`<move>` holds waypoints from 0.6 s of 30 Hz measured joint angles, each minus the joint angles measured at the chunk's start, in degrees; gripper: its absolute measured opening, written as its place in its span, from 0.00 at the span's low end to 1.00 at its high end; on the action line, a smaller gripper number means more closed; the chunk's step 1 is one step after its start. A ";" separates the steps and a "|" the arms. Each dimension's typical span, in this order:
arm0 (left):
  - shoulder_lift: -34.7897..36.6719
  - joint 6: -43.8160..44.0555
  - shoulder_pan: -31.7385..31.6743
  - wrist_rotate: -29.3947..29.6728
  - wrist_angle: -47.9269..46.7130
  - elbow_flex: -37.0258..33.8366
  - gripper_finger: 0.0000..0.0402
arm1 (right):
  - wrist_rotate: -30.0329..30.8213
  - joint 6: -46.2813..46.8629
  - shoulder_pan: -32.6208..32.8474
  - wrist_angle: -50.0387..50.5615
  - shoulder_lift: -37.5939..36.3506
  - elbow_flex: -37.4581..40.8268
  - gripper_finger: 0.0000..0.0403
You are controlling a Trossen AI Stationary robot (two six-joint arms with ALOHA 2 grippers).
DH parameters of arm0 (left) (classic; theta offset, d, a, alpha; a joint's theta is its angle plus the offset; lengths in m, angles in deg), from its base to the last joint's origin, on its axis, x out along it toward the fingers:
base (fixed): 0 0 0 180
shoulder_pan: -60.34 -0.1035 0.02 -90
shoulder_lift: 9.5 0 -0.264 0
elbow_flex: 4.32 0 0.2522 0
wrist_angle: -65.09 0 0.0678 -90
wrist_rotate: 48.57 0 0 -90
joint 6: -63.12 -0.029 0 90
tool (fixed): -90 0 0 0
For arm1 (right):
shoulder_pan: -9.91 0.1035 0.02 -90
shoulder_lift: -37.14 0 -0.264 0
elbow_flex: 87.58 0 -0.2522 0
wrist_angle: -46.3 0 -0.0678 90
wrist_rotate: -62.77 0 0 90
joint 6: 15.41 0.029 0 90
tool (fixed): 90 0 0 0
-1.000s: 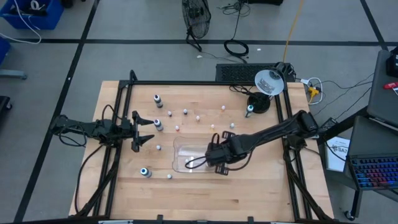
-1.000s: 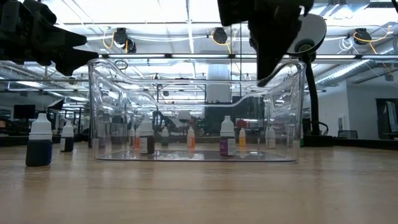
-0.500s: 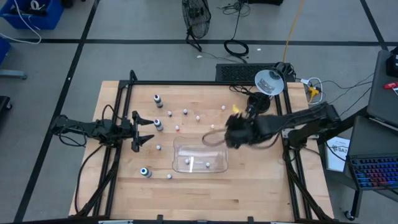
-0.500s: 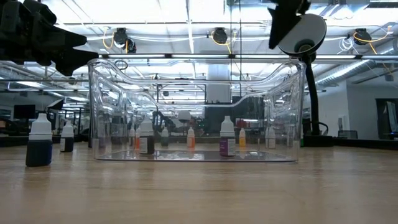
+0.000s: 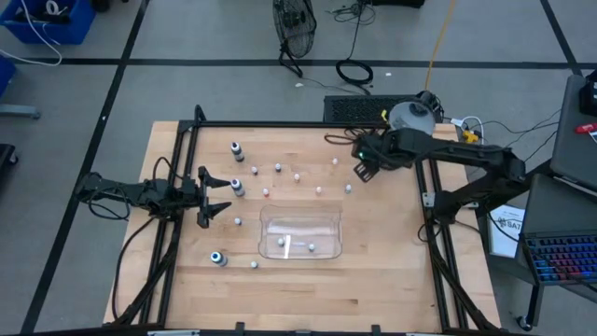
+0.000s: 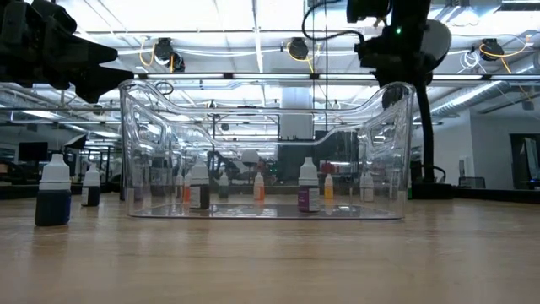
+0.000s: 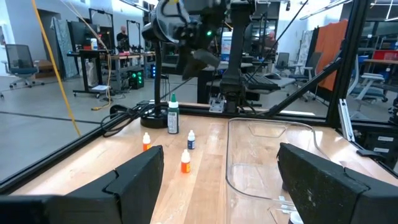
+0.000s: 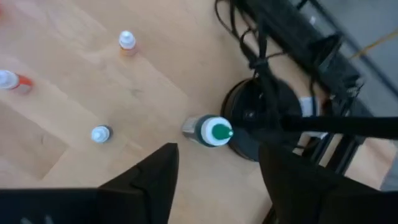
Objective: Pick & Place food coloring
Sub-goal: Put the big green food coloring bottle into the bin
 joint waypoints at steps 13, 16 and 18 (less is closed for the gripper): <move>-0.01 0.00 0.01 0.00 0.00 0.00 0.77 | -4.08 -2.39 -3.30 -13.57 -0.04 14.45 0.52; 0.00 0.00 -0.02 0.00 0.00 0.00 0.77 | -3.68 -3.27 -3.31 -18.26 0.01 17.68 0.52; 0.00 0.00 -0.02 0.00 0.00 0.00 0.77 | -2.77 -3.73 -3.34 -21.14 -0.26 19.29 0.51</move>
